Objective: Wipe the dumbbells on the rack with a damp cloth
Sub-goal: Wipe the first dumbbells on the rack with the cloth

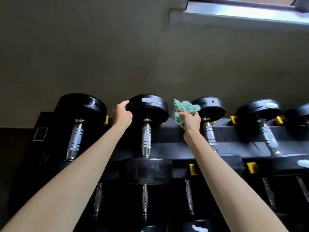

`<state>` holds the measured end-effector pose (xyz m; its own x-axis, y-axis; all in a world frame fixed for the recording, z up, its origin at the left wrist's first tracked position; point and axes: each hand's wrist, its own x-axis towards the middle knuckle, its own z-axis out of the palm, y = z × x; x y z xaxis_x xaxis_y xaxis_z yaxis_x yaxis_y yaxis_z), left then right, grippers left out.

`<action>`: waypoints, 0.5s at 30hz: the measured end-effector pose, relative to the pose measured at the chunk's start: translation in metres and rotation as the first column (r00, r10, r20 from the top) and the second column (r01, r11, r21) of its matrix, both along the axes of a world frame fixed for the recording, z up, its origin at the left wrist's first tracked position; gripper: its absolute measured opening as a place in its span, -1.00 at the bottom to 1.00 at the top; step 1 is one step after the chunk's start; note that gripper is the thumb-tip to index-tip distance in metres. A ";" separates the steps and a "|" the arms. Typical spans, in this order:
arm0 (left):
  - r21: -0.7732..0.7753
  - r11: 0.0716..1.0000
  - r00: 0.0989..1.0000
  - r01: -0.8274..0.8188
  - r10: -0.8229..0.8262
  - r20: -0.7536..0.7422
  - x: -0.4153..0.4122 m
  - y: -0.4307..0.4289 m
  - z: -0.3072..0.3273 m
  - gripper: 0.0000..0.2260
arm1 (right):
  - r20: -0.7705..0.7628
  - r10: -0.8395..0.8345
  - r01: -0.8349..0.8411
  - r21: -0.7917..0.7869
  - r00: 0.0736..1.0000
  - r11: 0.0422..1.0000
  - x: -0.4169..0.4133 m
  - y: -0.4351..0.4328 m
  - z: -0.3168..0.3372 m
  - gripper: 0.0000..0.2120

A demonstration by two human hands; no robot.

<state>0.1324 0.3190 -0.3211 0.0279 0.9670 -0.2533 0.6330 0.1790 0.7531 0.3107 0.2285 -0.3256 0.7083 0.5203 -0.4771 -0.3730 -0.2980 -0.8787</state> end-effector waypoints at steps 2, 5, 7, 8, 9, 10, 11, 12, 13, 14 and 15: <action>0.022 0.999 0.999 -0.042 0.041 0.012 -0.002 0.008 -0.002 -0.50 | 0.039 0.000 0.004 -0.081 0.999 0.997 -0.002 0.008 -0.002 -0.76; 0.032 0.996 0.996 -0.079 0.078 0.033 -0.003 0.015 -0.003 -0.56 | 0.114 0.028 -0.002 -0.219 0.993 0.976 -0.002 0.017 -0.005 -0.68; 0.037 0.994 0.994 -0.103 0.101 0.053 -0.003 0.015 -0.003 -0.56 | 0.135 0.081 -0.043 -0.264 0.987 0.963 -0.004 0.024 -0.006 -0.70; 0.038 0.993 0.992 -0.112 0.110 0.065 -0.003 0.014 -0.003 -0.57 | 0.139 0.115 -0.073 -0.279 0.984 0.958 -0.006 0.027 -0.006 -0.70; 0.036 0.992 0.989 -0.124 0.121 0.080 -0.003 0.013 -0.003 -0.57 | 0.145 0.146 -0.097 -0.299 0.979 0.949 -0.010 0.030 -0.004 -0.70; 0.026 0.990 0.986 -0.136 0.133 0.097 -0.004 0.013 -0.003 -0.58 | 0.158 0.166 -0.108 -0.321 0.973 0.941 -0.012 0.032 -0.003 -0.71; 0.014 0.990 0.984 -0.142 0.140 0.111 -0.005 0.014 -0.004 -0.58 | 0.181 0.175 -0.105 -0.341 0.968 0.934 -0.013 0.034 -0.003 -0.74; -0.002 0.990 0.982 -0.142 0.142 0.121 -0.006 0.015 -0.005 -0.59 | 0.213 0.180 -0.097 -0.350 0.960 0.932 -0.013 0.035 -0.003 -0.79; -0.018 0.991 0.982 -0.134 0.135 0.129 -0.007 0.016 -0.005 -0.59 | 0.246 0.188 -0.092 -0.353 0.951 0.931 -0.014 0.035 -0.001 -0.86; -0.031 0.992 0.983 -0.122 0.126 0.134 -0.009 0.017 -0.006 -0.59 | 0.284 0.201 -0.092 -0.355 0.938 0.930 -0.013 0.035 0.002 -0.90; -0.042 0.993 0.983 -0.112 0.117 0.139 -0.010 0.018 -0.007 -0.60 | 0.327 0.222 -0.096 -0.360 0.919 0.928 -0.014 0.034 0.006 -0.91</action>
